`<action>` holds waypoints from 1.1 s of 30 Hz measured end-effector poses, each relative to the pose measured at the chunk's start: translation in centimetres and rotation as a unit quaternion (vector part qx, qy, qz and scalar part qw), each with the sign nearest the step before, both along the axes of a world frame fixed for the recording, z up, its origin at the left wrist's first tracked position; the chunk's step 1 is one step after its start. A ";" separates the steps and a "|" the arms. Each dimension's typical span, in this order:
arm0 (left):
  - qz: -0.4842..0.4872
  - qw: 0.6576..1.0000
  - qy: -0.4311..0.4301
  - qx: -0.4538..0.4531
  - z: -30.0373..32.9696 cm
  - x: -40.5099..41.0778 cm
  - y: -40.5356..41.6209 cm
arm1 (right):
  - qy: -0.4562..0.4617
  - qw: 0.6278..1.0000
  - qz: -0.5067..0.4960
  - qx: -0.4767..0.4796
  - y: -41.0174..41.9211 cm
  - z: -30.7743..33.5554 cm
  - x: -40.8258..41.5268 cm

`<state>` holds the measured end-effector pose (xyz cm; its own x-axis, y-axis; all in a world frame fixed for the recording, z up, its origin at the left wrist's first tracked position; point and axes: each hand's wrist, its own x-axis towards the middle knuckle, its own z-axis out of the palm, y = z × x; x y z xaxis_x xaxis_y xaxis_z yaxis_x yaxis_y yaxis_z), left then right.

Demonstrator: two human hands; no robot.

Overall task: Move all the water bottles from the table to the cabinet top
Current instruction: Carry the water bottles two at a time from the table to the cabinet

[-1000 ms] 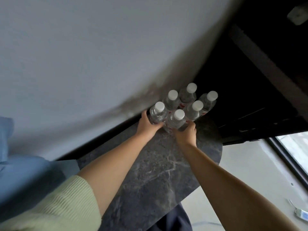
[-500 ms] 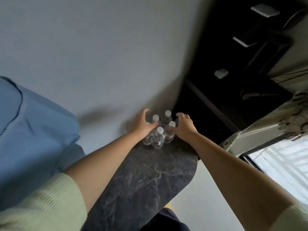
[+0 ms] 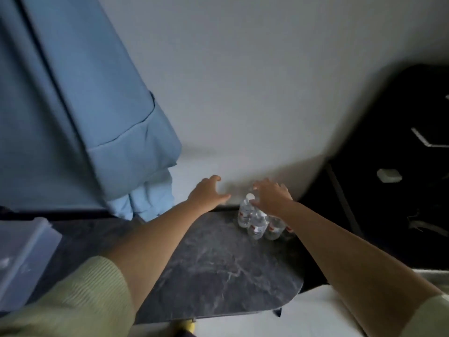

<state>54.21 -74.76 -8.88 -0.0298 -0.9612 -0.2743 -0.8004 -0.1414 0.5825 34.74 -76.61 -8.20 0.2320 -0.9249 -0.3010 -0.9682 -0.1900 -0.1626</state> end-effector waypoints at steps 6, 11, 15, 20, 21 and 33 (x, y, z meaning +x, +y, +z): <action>0.133 0.991 0.016 0.009 0.1 4.1 7.5 | -0.005 0.989 0.146 0.037 2.3 -0.3 3.7; 0.278 0.960 0.032 -0.017 0.5 9.1 15.0 | -0.001 0.963 0.265 0.046 5.6 0.4 10.7; 0.375 0.926 0.045 -0.011 0.8 12.9 23.3 | 0.000 0.931 0.363 0.041 9.6 1.2 17.1; 0.487 0.872 0.045 -0.009 1.1 17.2 35.6 | -0.011 0.877 0.479 0.042 18.4 1.7 25.4; 0.500 0.865 0.040 -0.006 1.3 17.7 38.1 | -0.013 0.868 0.495 0.042 20.4 1.7 26.7; 0.630 0.776 -0.016 0.010 2.2 21.3 68.1 | -0.042 0.755 0.652 0.048 46.8 1.4 39.2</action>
<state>75.51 -6.70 -6.65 0.9379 -0.2163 -0.2713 -0.0324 -0.8331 0.5522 73.92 -29.82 -6.81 0.9492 0.1320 -0.2856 0.0471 -0.9571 -0.2858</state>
